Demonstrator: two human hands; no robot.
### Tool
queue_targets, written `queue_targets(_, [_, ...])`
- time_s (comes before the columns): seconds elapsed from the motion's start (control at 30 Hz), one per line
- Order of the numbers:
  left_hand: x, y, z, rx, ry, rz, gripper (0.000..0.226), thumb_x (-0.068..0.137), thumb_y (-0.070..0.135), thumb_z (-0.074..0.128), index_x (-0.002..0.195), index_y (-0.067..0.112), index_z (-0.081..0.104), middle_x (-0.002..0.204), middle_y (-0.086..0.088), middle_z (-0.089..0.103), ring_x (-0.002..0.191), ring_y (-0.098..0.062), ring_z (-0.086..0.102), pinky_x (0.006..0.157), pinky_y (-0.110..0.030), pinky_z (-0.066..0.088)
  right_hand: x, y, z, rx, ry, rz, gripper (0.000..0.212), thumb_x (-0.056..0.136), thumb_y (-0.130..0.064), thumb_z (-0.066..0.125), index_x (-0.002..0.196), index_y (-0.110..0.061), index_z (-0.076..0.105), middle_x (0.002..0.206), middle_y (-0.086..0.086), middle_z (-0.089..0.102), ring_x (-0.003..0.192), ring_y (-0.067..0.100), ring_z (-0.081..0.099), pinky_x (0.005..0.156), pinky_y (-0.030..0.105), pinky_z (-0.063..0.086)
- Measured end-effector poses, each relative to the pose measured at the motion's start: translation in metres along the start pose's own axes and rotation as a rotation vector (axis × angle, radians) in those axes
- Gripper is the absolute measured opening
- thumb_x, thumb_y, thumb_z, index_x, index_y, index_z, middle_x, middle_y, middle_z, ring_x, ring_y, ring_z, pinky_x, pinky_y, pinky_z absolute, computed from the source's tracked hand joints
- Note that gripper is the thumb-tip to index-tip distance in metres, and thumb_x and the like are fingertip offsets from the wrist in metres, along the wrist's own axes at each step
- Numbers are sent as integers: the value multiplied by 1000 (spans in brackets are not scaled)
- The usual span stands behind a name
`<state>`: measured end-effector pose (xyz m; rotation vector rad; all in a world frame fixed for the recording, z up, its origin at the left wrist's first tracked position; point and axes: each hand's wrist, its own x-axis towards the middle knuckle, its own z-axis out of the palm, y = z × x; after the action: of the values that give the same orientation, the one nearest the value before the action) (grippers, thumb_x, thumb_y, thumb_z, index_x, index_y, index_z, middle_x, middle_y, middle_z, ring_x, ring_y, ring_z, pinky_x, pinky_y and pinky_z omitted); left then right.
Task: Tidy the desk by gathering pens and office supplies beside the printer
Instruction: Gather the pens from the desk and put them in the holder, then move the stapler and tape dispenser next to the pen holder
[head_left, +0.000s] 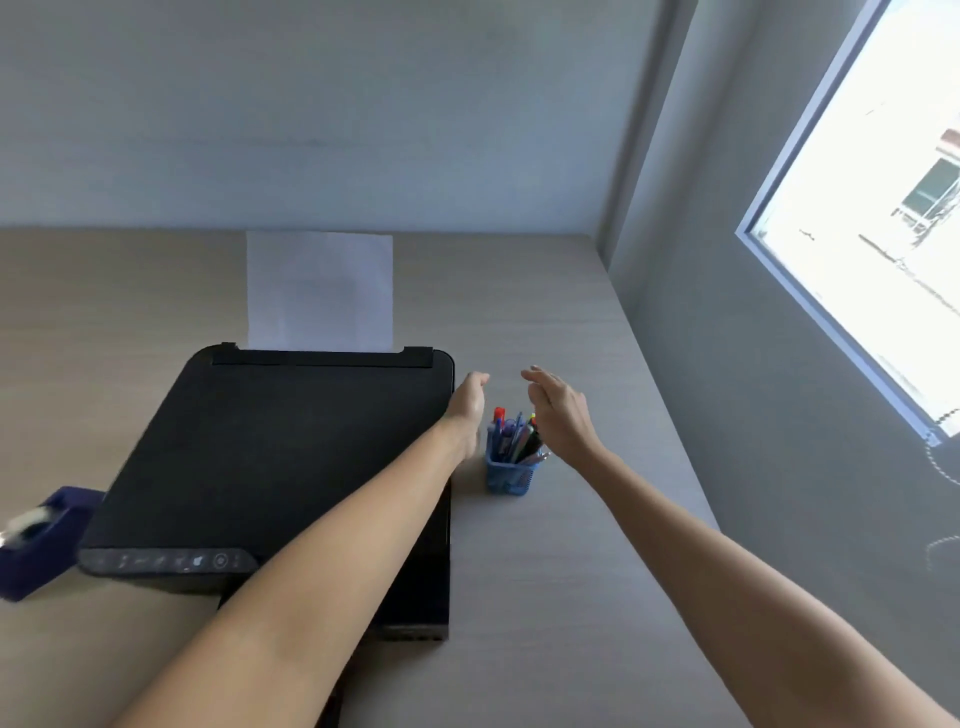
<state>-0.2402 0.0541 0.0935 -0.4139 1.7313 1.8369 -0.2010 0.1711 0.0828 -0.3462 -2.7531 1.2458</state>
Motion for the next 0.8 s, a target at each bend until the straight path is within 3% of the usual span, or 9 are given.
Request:
queue_targets(0.1, [-29, 22, -26, -51, -48, 78, 52, 98, 33, 31, 145, 13, 37, 157, -2, 33, 140, -13, 33, 111, -31, 27, -4, -39, -7, 15, 39, -46, 39, 97, -10, 37, 127, -11, 61, 101, 8, 64, 91, 24, 57, 77, 23, 35])
queue_targets(0.17, [-54, 35, -55, -112, -57, 147, 47, 97, 33, 33, 138, 14, 47, 150, -1, 44, 135, -11, 40, 106, -30, 30, -7, -69, -2, -13, 49, -78, 39, 96, -11, 38, 128, -13, 61, 87, 8, 63, 81, 24, 55, 71, 24, 34])
queue_targets(0.27, [-93, 46, -116, -122, -2, 254, 38, 96, 29, 38, 124, 14, 58, 138, -1, 56, 131, -14, 47, 110, -35, 29, -15, -118, 25, -14, 13, -167, 38, 97, -14, 39, 128, -13, 60, 111, 14, 70, 102, 32, 63, 77, 26, 37])
queue_targets(0.4, [-135, 31, -229, -60, 215, 338, 29, 96, 26, 40, 117, 17, 59, 118, -1, 62, 112, -14, 55, 98, -33, 36, -39, -194, 96, -23, -114, -289, 37, 97, -15, 40, 130, -14, 58, 127, 8, 65, 112, 27, 59, 83, 22, 35])
queue_targets(0.5, [-162, -2, -321, 10, 444, 273, 40, 96, 27, 43, 126, 6, 58, 109, -4, 61, 101, -17, 54, 89, -33, 40, -62, -249, 167, -16, -252, -365, 38, 96, -14, 44, 132, -14, 57, 125, 7, 65, 102, 20, 61, 82, 22, 39])
queue_targets(0.57, [-181, -28, -372, 91, 566, 212, 34, 96, 27, 45, 116, 4, 60, 101, -4, 58, 98, -19, 52, 82, -32, 40, -75, -277, 213, -27, -353, -398, 39, 95, -12, 47, 133, -13, 55, 129, 6, 63, 114, 21, 60, 88, 23, 43])
queue_targets(0.63, [-199, -56, -419, 199, 667, 183, 21, 94, 14, 45, 102, 1, 60, 91, -14, 61, 100, -29, 54, 88, -34, 41, -87, -302, 261, -87, -462, -432, 41, 94, -11, 48, 135, -10, 53, 133, 9, 60, 121, 24, 57, 95, 26, 43])
queue_targets(0.7, [-210, -87, -466, 299, 761, 100, 29, 90, 6, 45, 113, -3, 61, 113, -23, 64, 115, -37, 55, 100, -38, 42, -98, -322, 306, -177, -549, -455, 43, 93, -11, 48, 136, -8, 50, 137, 11, 57, 125, 26, 53, 101, 30, 41])
queue_targets(0.8, [-223, -134, -530, 451, 956, -1, 48, 88, 11, 52, 136, 5, 48, 141, -16, 49, 133, -31, 43, 111, -37, 33, -109, -340, 365, -336, -664, -443, 45, 90, -10, 52, 134, -3, 48, 133, 16, 57, 120, 32, 54, 94, 34, 45])
